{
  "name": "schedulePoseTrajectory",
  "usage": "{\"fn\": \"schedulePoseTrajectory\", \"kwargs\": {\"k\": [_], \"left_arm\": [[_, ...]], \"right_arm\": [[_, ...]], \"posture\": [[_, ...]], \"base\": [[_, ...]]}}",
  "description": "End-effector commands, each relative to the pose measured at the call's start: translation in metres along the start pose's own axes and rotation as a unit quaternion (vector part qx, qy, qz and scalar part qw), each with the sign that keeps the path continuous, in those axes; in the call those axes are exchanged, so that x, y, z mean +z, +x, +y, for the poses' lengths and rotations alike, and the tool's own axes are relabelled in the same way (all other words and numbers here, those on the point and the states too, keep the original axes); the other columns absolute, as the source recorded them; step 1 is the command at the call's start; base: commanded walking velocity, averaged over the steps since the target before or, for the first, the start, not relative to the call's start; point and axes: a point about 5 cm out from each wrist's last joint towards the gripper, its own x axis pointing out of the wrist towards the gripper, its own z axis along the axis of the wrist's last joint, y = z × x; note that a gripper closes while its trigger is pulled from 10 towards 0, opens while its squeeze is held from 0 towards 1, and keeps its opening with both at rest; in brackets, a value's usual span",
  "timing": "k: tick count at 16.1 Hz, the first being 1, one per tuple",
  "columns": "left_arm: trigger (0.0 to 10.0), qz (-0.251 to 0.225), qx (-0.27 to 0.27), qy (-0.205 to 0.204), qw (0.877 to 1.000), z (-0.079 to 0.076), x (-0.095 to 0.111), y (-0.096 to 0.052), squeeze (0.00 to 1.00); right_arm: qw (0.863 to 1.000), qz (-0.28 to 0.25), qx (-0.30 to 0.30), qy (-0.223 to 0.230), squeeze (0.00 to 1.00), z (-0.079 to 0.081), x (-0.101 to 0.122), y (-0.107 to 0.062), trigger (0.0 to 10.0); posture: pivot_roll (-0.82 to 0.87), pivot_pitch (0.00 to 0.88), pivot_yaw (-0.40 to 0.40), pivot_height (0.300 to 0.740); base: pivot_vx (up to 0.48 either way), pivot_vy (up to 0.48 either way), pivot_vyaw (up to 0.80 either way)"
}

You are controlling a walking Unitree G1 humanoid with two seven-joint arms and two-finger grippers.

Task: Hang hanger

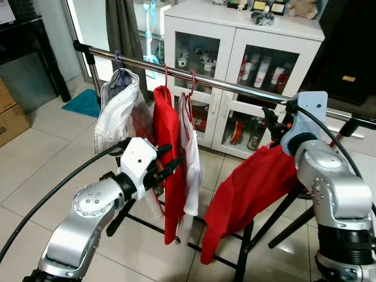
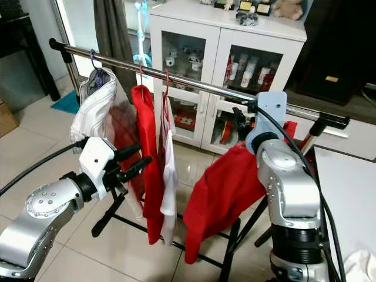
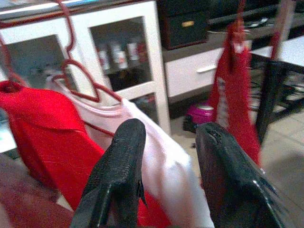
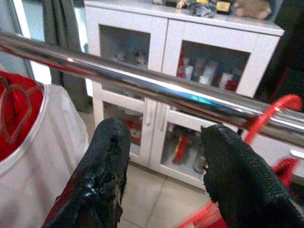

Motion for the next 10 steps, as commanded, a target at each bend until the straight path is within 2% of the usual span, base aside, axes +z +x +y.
{"fn": "schedulePoseTrajectory", "kwargs": {"k": [1, 3, 5, 6, 7, 10], "left_arm": [[10.0, -0.004, -0.016, 0.004, 1.0, -0.003, 0.004, 0.0, 0.0], [10.0, -0.003, -0.026, 0.005, 1.0, -0.003, 0.004, -0.002, 0.0], [10.0, 0.002, -0.043, 0.01, 0.999, -0.005, 0.003, -0.005, 0.0], [10.0, 0.003, -0.045, 0.01, 0.999, -0.005, 0.003, -0.005, 0.0], [10.0, 0.004, -0.046, 0.011, 0.999, -0.006, 0.003, -0.006, 0.0], [10.0, 0.008, -0.051, 0.012, 0.999, -0.008, 0.002, -0.007, 0.0]], "right_arm": [[1.0, 0.012, -0.012, -0.003, 1.0, -0.005, 0.0, -0.005, 10.0], [0.999, 0.033, -0.026, -0.01, 1.0, -0.009, -0.003, -0.009, 10.0], [0.995, 0.078, -0.059, -0.01, 1.0, -0.019, -0.017, -0.004, 10.0], [0.994, 0.086, -0.062, -0.005, 0.35, -0.02, -0.02, 0.001, 10.0], [0.993, 0.091, -0.072, 0.006, 0.0, -0.023, -0.022, 0.008, 10.0], [0.989, 0.107, -0.102, 0.028, 0.0, -0.033, -0.029, 0.023, 10.0]], "posture": [[-0.08, 0.0, -0.055, 0.74], [-0.08, 0.0, -0.055, 0.74], [-0.08, 0.0, -0.06, 0.74], [-0.08, 0.0, -0.065, 0.74], [-0.08, 0.0, -0.067, 0.74], [-0.06, 0.0, -0.083, 0.74]], "base": [[0.0, 0.0, 0.0], [0.0, 0.0, 0.0], [0.0, 0.0, 0.0], [0.0, 0.0, 0.0], [0.0, 0.0, 0.0], [0.0, 0.0, 0.0]]}}
